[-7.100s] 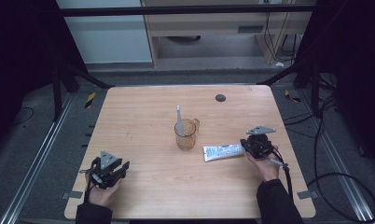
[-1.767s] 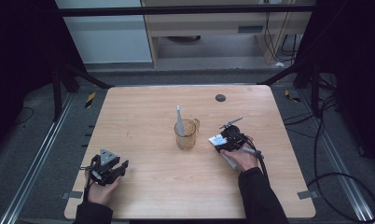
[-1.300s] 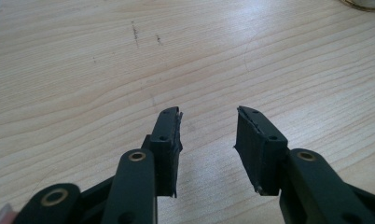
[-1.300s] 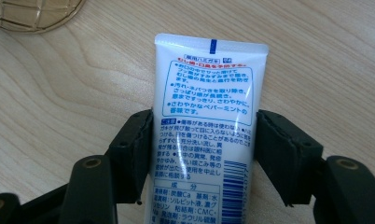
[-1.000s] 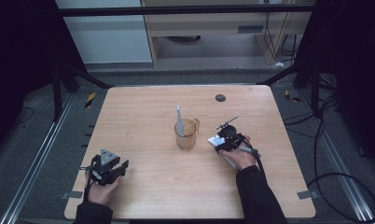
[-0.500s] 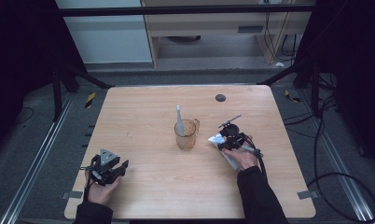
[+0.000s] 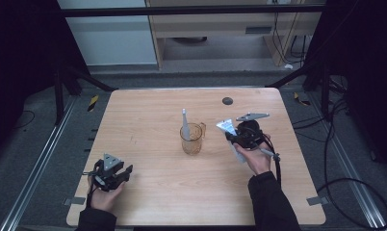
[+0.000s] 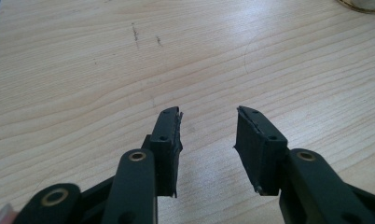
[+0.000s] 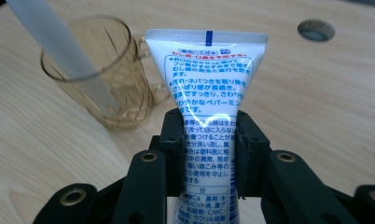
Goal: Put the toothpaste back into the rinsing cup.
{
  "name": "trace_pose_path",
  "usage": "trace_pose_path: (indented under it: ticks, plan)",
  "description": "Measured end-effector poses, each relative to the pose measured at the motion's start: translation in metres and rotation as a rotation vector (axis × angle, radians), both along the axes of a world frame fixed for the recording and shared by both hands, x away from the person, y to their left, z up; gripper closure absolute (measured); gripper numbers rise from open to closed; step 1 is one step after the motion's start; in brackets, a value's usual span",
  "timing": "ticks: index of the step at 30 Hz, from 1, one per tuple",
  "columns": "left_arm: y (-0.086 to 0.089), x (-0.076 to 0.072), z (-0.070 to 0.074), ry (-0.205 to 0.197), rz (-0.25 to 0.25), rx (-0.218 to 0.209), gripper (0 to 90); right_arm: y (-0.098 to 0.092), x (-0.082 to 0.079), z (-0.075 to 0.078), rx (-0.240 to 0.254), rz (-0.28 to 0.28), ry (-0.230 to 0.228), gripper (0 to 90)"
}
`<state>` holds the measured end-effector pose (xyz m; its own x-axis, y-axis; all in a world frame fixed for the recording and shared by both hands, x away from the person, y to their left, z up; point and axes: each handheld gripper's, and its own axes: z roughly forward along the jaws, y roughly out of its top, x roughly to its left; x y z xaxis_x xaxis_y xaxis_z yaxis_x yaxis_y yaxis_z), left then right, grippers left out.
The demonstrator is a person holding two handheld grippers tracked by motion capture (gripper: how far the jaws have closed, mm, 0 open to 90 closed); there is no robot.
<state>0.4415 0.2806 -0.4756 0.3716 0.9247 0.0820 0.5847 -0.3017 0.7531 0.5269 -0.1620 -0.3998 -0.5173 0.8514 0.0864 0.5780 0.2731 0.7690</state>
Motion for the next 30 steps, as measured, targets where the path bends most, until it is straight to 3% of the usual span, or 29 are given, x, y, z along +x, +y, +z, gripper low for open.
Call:
trace_pose_path:
  ticks: [10,26,30]
  plan:
    - [0.0,0.0,0.001,-0.004,0.002,-0.003,59.4,0.003,-0.002,0.014,0.139,-0.051,-0.15,69.3]
    - [0.001,0.0,0.0,-0.008,0.003,-0.013,59.5,0.021,0.0,0.033,0.274,-0.109,-0.343,69.2]
    - [0.001,0.0,0.001,-0.011,0.004,-0.014,59.6,0.026,0.002,0.035,0.297,-0.11,-0.363,69.2]
